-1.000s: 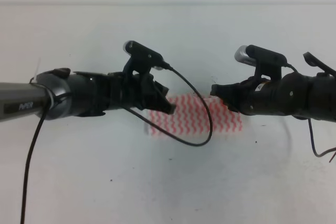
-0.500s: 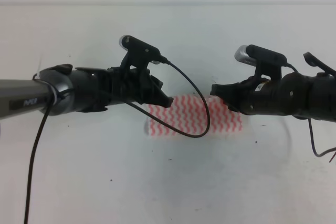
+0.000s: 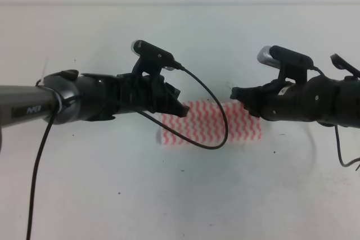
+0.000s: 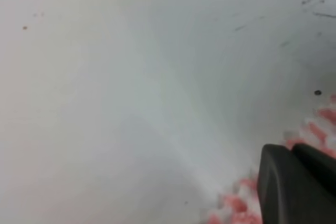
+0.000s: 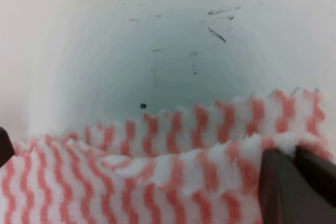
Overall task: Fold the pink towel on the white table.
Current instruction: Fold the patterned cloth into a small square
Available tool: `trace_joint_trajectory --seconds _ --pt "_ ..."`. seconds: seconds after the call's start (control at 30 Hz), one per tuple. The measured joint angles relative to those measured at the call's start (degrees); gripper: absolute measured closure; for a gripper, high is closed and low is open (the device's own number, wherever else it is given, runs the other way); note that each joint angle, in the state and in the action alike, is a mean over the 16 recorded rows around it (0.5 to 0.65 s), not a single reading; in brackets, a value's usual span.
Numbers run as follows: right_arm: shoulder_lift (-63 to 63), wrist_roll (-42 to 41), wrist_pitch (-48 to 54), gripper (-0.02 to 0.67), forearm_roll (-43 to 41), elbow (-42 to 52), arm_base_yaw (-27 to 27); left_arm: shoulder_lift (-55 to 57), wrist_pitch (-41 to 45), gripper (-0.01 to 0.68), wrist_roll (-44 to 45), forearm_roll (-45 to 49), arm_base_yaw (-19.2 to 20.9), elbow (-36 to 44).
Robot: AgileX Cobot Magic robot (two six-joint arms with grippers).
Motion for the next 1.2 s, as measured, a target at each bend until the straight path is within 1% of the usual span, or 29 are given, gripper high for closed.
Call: trace_joint_trajectory --seconds 0.67,1.2 --pt "-0.05 -0.07 -0.88 0.666 0.05 0.00 -0.10 -0.02 9.64 0.678 -3.91 1.36 0.03 0.02" --pt "-0.05 -0.10 -2.30 0.666 -0.08 0.00 -0.35 0.13 16.81 0.678 -4.13 1.77 0.01 0.03"
